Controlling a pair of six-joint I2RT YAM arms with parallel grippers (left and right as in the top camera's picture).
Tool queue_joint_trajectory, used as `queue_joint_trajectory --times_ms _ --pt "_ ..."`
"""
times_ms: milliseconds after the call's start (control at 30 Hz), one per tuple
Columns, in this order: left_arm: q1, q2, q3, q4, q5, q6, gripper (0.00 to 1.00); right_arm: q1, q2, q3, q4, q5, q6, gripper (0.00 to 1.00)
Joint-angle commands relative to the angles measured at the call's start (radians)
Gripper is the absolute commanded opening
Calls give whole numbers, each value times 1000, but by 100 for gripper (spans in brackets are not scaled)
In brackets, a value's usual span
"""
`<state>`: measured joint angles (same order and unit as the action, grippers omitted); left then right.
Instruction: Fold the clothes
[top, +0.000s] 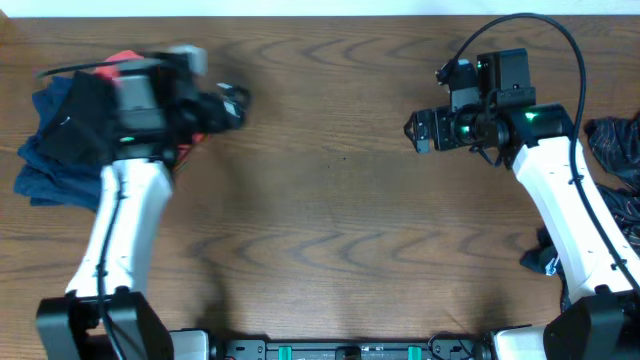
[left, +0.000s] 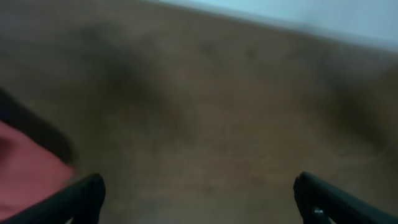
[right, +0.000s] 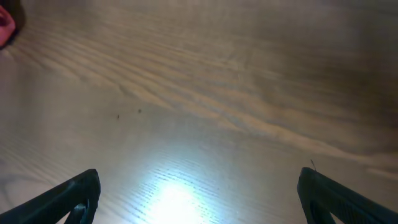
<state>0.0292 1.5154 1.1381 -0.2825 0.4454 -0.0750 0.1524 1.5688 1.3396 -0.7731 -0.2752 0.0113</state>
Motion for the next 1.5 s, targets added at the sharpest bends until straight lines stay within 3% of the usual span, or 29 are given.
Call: queue_joint_trajectory --times_ms 0,233,400,533,667,833,933,1133,1467 --pt "-112 -7 -2 -92 -378 68 98 -29 9 -2 22 14 18 99" --pt "-164 -90 0 -347 -443 66 98 -52 7 -2 32 116 17 99" --pt "-164 -267 -2 -466 -465 63 98 -60 -39 -2 -18 123 19 99" --pt "-164 -437 -36 -522 -465 64 98 -60 -127 -14 -50 226 109 99" --pt "-164 -662 -150 -488 -465 71 98 -37 -269 -121 11 279 137 99" --pt "-164 -950 -338 -312 -465 52 98 51 -577 -416 245 433 255 99" --pt "-164 -1054 -378 -305 -465 52 98 68 -712 -537 341 443 254 99" --pt "-164 -1126 -378 -421 -465 52 98 68 -867 -627 178 443 254 99" --pt "-164 -1125 -378 -603 -465 52 98 68 -873 -628 -177 443 254 99"
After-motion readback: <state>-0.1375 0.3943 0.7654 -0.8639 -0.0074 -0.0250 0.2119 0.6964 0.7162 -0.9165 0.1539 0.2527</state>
